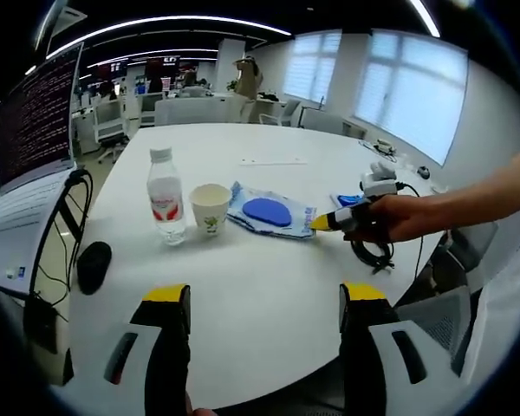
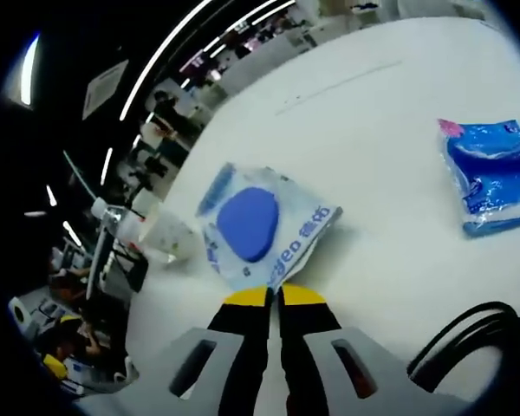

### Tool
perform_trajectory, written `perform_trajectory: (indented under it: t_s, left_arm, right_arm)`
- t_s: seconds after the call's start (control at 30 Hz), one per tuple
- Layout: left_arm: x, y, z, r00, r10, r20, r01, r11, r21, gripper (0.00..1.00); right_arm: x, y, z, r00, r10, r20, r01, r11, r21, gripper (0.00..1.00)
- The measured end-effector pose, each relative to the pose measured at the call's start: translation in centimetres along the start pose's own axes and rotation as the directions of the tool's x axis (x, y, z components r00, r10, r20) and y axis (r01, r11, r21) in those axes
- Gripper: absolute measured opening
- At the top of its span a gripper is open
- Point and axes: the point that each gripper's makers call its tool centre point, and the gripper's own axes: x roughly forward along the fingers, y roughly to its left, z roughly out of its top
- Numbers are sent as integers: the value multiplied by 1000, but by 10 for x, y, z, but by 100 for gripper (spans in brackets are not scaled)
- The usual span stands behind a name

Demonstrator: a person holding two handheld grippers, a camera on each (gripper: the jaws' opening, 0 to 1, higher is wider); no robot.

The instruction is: Arrange the tabletop items into an orderly group along one side of the table until the central work area is clear of visible clutter.

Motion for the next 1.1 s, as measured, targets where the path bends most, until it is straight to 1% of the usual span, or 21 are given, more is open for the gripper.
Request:
perform_trajectory:
  t_s: [0.2, 0.3, 0.37, 0.47, 0.57, 0.7, 0.73, 0.87, 1.1]
  left_arm:
    - [10, -6, -3, 1000, -17, -11, 17, 1000, 2, 70]
    - [15, -10, -4, 1000, -26, -16, 27, 1000, 5, 70]
    - [18, -12, -5, 999, -30, -20, 31, 1000, 7, 70]
    - [25, -16, -6, 999, -41, -26, 41, 999, 4, 69]
    - [31, -19, -6, 998, -49, -31, 50, 999, 9, 69]
    - [41, -20, -7, 998, -59, -36, 60, 998, 10, 68]
    - [46, -19, -8, 997, -62, -39, 62, 998, 9, 68]
    - [60, -19, -8, 997, -66, -49, 66, 998, 9, 68]
    - [85, -20, -5, 994, -84, -72, 87, 996, 27, 68]
  right_arm:
    - [-15, -16, 1, 1000, -20, 5, 20, 1000, -13, 0]
    - [-25, -26, -1, 1000, -30, 8, 30, 999, -29, 0]
    - [-29, -29, -3, 1000, -28, 7, 28, 999, -26, 0]
    - [-38, -35, -4, 1000, -30, 2, 31, 999, -45, 0]
    - [-45, -38, -6, 1000, -27, -7, 27, 998, -65, 0]
    - [-52, -39, -13, 999, -18, -35, 14, 994, -110, 0]
    - [-54, -39, -16, 999, -12, -49, 5, 990, -138, 0]
    - [-58, -38, -23, 997, 0, -82, -17, 980, -196, 1]
    - [-64, -35, -33, 991, 38, -129, -67, 971, -229, 1]
